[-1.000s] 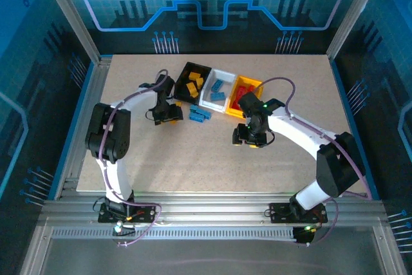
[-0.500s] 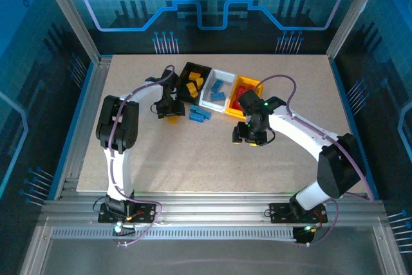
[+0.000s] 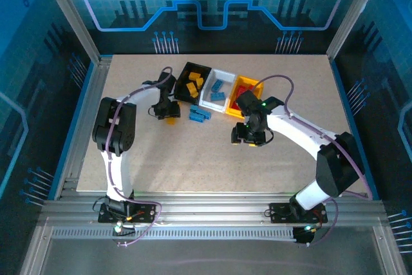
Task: Sort the legos into containers by color
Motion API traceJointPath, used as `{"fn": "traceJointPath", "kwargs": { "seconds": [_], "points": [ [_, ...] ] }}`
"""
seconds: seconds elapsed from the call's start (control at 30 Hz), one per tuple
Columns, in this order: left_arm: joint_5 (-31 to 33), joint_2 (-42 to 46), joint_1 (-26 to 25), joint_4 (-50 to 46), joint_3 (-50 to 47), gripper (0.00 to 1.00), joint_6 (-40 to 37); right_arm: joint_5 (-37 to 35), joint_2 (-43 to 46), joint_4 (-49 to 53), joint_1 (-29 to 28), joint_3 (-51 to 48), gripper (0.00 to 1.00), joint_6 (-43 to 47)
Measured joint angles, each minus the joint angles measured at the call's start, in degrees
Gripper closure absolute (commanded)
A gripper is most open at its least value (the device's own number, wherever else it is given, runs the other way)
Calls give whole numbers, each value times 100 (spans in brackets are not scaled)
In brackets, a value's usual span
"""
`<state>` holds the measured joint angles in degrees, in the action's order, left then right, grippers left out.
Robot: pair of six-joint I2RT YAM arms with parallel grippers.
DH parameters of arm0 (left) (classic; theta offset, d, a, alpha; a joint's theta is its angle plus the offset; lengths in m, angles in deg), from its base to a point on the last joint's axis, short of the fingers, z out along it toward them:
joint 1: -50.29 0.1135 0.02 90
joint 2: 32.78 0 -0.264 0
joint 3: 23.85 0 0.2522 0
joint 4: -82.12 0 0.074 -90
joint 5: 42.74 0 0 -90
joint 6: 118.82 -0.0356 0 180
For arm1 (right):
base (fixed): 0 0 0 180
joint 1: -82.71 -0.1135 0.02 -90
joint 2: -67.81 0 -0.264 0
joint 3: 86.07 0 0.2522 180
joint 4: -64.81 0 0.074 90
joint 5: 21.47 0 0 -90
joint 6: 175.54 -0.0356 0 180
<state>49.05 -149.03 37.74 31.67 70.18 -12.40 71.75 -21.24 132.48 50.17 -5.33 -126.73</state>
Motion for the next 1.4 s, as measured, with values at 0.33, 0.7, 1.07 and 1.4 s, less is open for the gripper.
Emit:
{"fn": "traceJointPath", "kwargs": {
  "seconds": [0.33, 0.7, 1.07, 1.4],
  "points": [
    [-107, 723, -4, 59, -984, 58, 199, 2, -4, -146, -55, -57, 41, -22],
    [-155, 1198, -188, -92, -1585, 43, 610, 4, 0, -236, -57, -238, 41, -39],
    [13, 990, -199, -380, -1335, 54, 612, 7, 11, -256, -59, -240, 41, -39],
    [234, 798, -284, -741, -1064, 62, 619, 0, 66, -254, -81, -240, 41, -35]
  ]
}}
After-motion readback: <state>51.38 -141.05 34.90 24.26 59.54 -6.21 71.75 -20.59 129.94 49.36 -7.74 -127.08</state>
